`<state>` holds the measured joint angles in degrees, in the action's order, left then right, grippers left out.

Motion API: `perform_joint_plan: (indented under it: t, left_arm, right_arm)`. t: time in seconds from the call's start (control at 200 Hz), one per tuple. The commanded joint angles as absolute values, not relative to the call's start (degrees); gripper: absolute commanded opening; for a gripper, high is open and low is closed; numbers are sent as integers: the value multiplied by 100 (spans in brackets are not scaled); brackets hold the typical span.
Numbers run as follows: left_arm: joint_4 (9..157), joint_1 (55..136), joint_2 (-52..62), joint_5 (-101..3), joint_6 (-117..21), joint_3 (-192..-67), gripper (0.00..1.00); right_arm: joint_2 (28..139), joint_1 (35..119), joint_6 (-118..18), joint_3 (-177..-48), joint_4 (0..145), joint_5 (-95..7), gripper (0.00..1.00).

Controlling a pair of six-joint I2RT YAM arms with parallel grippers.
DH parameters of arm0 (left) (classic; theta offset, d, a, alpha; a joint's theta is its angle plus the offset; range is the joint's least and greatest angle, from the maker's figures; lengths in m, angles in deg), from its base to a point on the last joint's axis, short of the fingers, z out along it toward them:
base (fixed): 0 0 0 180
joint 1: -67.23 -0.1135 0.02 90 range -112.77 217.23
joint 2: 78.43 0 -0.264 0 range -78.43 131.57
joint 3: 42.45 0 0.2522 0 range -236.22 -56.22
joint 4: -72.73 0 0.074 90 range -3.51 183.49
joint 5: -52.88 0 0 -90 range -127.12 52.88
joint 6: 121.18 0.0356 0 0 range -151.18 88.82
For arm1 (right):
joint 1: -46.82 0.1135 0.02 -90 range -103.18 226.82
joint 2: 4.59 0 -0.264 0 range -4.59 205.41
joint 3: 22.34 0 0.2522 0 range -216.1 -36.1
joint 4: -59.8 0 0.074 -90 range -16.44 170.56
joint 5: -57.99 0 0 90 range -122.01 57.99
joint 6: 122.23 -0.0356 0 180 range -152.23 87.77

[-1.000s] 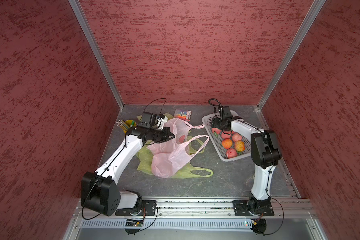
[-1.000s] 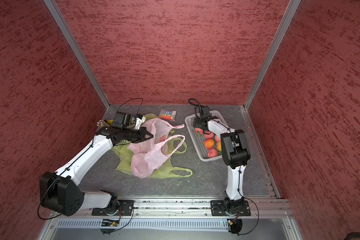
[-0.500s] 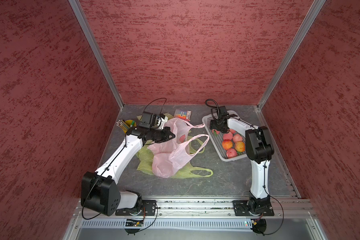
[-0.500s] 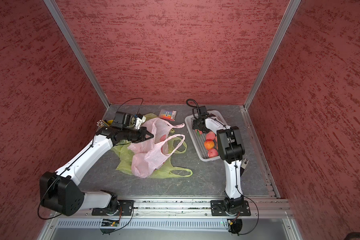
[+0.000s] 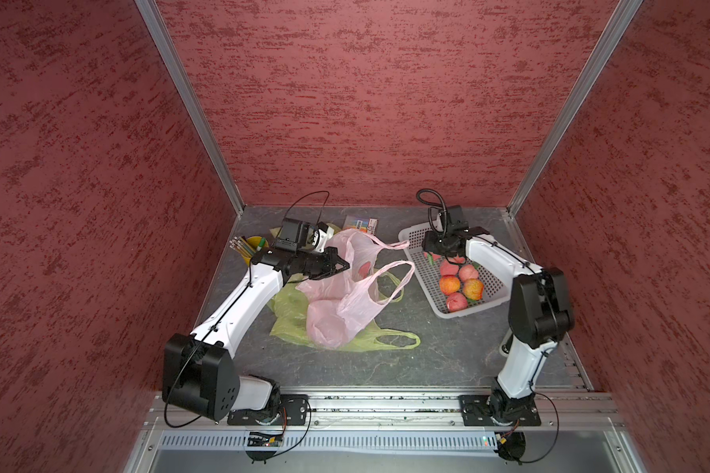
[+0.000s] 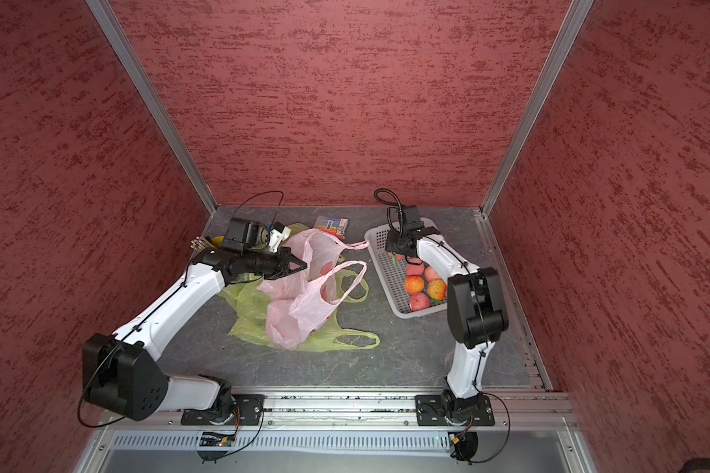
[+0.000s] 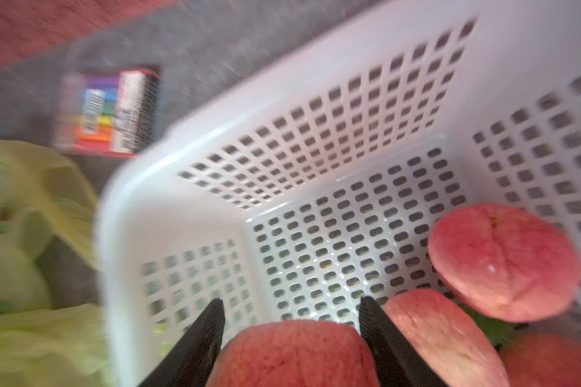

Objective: Place the peach into a plastic bag & tie a knot
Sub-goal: Pick up the peach from the basket, then place the peach in the plastic bag.

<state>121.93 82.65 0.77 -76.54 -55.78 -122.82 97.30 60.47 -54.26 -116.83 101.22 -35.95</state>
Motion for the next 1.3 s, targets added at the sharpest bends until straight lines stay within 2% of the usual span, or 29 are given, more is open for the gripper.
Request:
perform_joint_plan:
  t: [0.0,0.19,0.356,0.541,0.907,1.102,1.292]
  left_arm:
    - [11752,8252,49,-8054,-5863,-12417,0]
    - [10860,8299,9,-8606,-6542,-12242,0]
    - [10358,8554,127,-8715,-6875,-12209,0]
    - [10101,8921,394,-8588,-6988,-12215,0]
    - [9063,8973,384,-8580,-7667,-11722,0]
    - [8522,8990,557,-8702,-7983,-11578,0]
    - [8473,8982,612,-8695,-7986,-11571,0]
  right_arm:
    - [8688,6009,-5654,-11393,9674,-4184,45]
    - [7070,6094,-6030,-10741,8782,-5919,38]
    - [6688,6767,-6045,-10914,8644,-6573,37]
    - [6924,7468,-5968,-10943,8616,-6477,38]
    - [7694,7486,-6615,-10221,8515,-5408,40]
    - [8026,7527,-6797,-10298,8629,-5254,53]
    - [8035,7565,-6836,-10370,8789,-5230,75]
